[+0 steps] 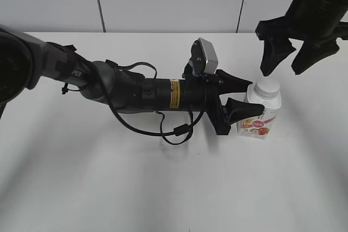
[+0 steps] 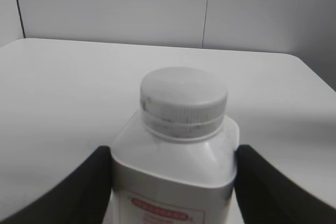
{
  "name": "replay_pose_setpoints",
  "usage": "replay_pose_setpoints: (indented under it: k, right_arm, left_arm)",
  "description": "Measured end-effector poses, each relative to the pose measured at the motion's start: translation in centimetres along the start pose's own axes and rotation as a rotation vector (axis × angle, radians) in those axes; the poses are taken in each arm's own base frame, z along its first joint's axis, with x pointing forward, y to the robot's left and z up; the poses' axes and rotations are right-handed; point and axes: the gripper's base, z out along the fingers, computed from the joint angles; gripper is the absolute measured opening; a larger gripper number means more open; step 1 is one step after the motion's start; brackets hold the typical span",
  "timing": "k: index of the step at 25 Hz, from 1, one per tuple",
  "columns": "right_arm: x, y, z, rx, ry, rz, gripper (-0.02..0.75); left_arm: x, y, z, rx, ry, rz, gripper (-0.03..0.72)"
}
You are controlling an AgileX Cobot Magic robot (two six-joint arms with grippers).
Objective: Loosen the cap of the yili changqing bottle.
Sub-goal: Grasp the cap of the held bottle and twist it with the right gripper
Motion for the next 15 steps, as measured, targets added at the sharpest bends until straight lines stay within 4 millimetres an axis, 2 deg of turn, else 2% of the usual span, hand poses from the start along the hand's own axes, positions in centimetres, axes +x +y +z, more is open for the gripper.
replay_pose_setpoints:
  k: [8,15]
  right_arm:
    - [-0.9,-0.3,2.1,0.007,0.018,0.005,0.514]
    - [-1.2,0.7,3.7,0.046,0.032,-0.053,0.513]
  left_arm:
    - [0.0,0.0,0.0,0.000,0.000,0.000,0.436]
    - [0.0,0.0,0.0,0.000,0.000,0.000,0.436]
